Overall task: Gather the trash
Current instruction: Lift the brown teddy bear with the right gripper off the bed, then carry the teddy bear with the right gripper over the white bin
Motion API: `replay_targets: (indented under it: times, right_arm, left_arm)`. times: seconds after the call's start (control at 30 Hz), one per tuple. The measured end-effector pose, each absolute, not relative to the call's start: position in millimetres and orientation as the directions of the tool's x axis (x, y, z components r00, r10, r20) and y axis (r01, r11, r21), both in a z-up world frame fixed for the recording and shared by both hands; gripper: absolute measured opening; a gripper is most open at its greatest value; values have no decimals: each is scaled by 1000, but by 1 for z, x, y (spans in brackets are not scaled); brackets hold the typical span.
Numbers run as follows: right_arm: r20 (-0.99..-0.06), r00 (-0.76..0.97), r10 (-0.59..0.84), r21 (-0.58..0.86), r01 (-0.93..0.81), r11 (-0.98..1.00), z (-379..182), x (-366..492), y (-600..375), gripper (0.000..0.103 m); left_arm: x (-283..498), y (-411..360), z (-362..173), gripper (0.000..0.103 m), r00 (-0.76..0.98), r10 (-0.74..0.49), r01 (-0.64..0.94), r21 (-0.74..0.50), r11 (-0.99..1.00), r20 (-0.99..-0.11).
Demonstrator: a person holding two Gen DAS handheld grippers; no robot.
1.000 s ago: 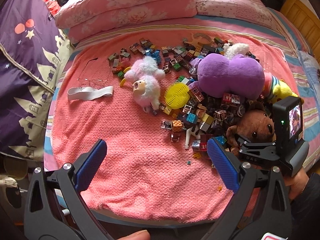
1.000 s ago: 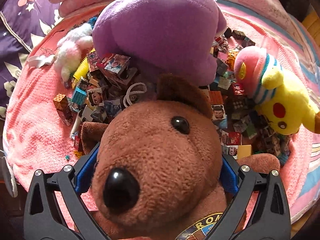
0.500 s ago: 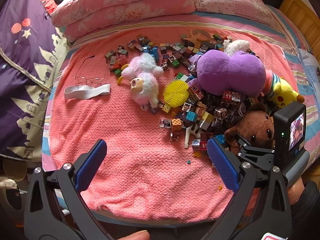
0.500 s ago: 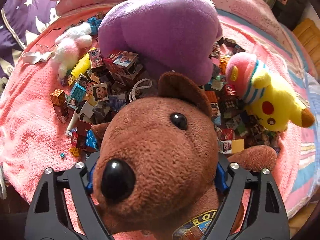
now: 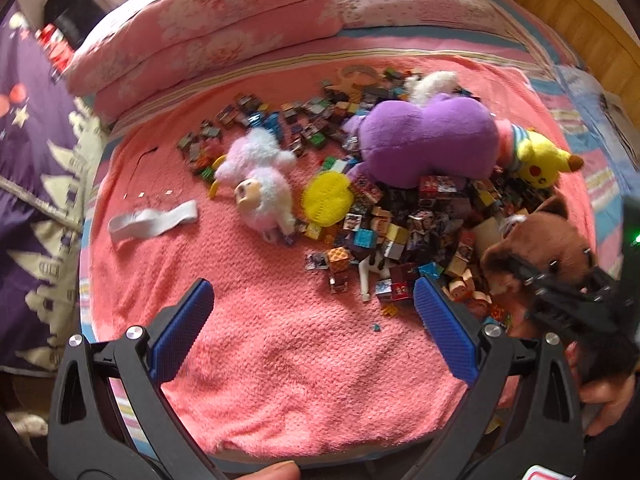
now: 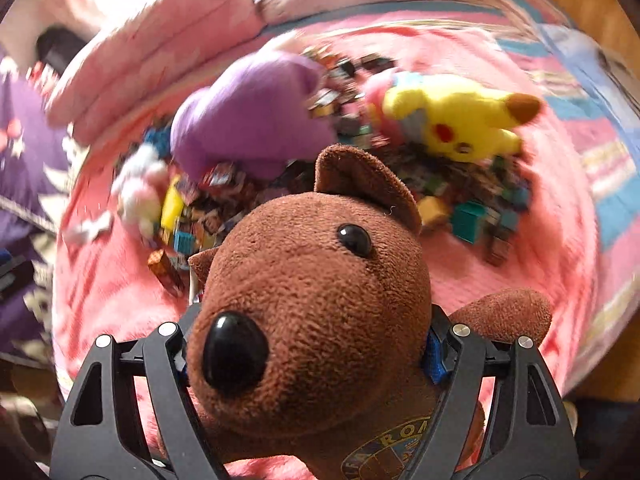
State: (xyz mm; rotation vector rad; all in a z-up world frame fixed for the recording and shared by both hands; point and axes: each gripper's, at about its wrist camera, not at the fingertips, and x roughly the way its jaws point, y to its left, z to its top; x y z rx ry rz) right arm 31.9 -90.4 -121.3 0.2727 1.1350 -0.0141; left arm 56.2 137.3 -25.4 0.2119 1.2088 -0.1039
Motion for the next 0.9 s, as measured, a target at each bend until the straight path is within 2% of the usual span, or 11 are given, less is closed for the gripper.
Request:
replay_targets:
  times: [0.23,0.4,0.67,0.9]
  right_arm:
    - [-875,483,42,230,338,912,-87,-10,-130,79]
    - [-871,486,-66,207,488,848,-75,-59,-162,79]
    - [-873,428,-232,170,714,679,-69,-162,-207,79]
    - [-882,358,-307,125,805,579,-71,-236,-229,79]
  left_arm:
    - [51,112,-21,96,358,-44,329,82,941,-933]
    - [42,80,-16,96,382,-69,445,118,888,-921]
    - [10,22,-6,96,363,-222,635,66,770,-905]
    - [-30,-32,-5,96,308,-296,757,45,652,-904]
